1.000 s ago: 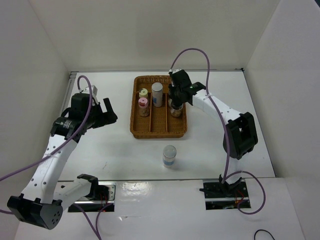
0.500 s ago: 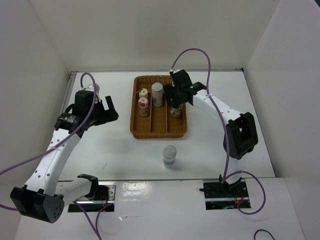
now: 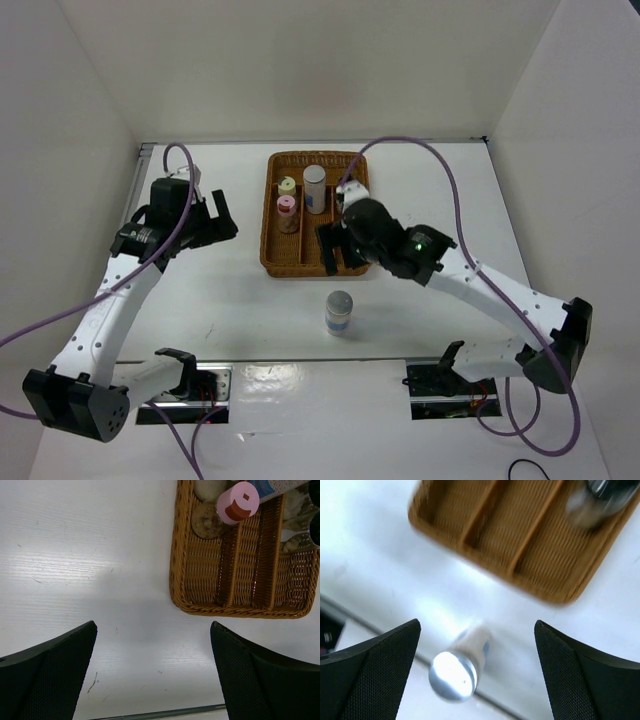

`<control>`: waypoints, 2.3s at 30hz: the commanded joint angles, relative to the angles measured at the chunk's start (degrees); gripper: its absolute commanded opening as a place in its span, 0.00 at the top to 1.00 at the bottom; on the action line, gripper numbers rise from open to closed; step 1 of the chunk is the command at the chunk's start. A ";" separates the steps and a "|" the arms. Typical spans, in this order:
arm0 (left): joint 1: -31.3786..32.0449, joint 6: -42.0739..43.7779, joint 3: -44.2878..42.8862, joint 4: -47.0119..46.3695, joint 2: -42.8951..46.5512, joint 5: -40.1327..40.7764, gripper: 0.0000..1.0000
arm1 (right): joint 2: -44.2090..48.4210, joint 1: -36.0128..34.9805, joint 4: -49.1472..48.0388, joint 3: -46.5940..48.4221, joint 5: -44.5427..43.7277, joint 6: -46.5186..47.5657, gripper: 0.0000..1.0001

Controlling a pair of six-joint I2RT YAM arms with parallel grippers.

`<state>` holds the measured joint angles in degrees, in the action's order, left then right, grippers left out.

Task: Organize the condiment bottles

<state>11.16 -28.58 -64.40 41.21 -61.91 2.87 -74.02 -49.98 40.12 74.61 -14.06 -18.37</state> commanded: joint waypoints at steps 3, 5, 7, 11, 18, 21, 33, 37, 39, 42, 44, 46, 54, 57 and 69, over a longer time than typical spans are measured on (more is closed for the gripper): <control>-1.40 1.16 -2.40 -1.92 0.03 -1.02 0.00 | 6.16 -3.90 4.08 -10.27 3.61 -12.64 0.01; -2.01 1.16 -1.78 -1.92 0.56 -1.03 0.00 | 7.22 -6.44 6.10 -11.50 1.86 -15.45 0.01; -2.54 1.16 -0.64 -1.40 1.08 -0.50 0.00 | 7.22 -8.47 6.11 -12.81 1.85 -16.08 0.01; -3.59 1.77 -0.11 -1.40 1.62 -0.50 0.00 | 5.73 -11.37 6.11 -13.35 1.85 -16.61 0.01; -4.65 1.77 1.03 -1.40 3.29 -1.56 0.00 | 3.88 -11.37 2.77 -15.80 2.38 -16.08 0.01; -5.18 1.77 1.03 -1.40 3.90 -1.56 0.00 | 1.08 -11.37 2.24 -16.34 1.76 -15.56 0.01; -5.71 1.77 2.61 -1.40 3.90 -1.56 0.00 | -2.79 -11.90 -0.56 -15.81 1.23 -13.98 0.18; -5.71 1.77 2.61 -1.40 3.90 -1.03 0.00 | -4.90 -11.90 -0.57 -15.81 2.55 -13.36 0.38; -5.71 1.77 2.61 -1.40 3.90 -1.03 0.00 | -5.69 -11.90 -0.57 -15.81 3.95 -13.36 0.42; -5.71 2.29 2.61 -1.40 3.90 0.11 0.00 | -5.70 -11.90 0.22 -14.67 4.75 -13.36 0.53; -5.71 2.30 2.61 -1.40 3.90 0.11 0.00 | -5.70 -11.90 1.80 -11.60 4.75 -13.36 0.57; -5.71 2.30 2.61 -1.40 3.90 0.11 0.00 | -4.83 -11.90 3.90 -6.79 4.14 -13.36 0.58; -5.71 1.77 1.47 -1.92 3.90 -1.29 0.00 | -8.50 -6.11 8.39 12.20 1.50 -4.49 0.58; -5.71 1.77 1.47 -1.92 3.90 -1.29 0.00 | -11.67 -2.94 8.40 17.47 0.01 -0.72 0.58; -5.71 1.77 2.61 -4.73 4.26 -2.08 0.00 | -25.54 8.40 1.99 29.96 -0.87 7.82 0.58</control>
<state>5.76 -27.18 -61.98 39.35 -58.00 1.34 -98.39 -42.09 47.33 98.59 -13.47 -13.78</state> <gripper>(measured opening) 1.000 0.674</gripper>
